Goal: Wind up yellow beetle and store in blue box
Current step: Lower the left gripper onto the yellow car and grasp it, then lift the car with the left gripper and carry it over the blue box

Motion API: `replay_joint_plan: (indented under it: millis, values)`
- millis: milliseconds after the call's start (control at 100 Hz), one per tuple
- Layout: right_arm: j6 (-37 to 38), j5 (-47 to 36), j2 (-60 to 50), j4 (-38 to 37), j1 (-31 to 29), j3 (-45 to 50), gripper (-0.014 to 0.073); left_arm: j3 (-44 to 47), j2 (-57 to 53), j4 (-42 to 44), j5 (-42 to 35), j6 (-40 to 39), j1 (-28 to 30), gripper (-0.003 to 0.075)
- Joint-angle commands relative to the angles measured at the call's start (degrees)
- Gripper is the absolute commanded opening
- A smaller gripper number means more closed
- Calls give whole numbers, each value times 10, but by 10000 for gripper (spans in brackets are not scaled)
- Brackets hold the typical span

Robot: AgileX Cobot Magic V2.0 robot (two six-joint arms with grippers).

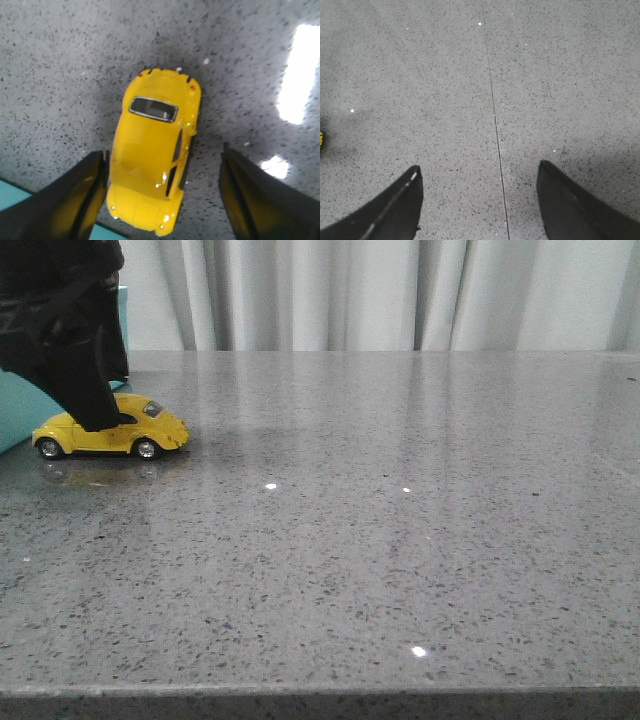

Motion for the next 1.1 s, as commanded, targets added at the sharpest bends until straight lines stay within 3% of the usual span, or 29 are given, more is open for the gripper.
replay_joint_plan:
  millis: [0,350,730,940,1090]
  values:
    - [-6,-37,-4,-3,0,-14,489,-18,-13,12,-24,1,-7,459]
    - [-6,-38,-4,-2,0,-14,489,-18,11,12,-47,1,-7,456]
    - [-6,-34,-4,0,0,-14,489,-18,11,12,-47,1,-7,208]
    - [-6,-33,-4,0,0,-14,489,-40,5,9,-40,-3,-7,204]
    - [-6,-33,-4,0,0,-14,489,-95,-15,7,-44,-67,-5,204]
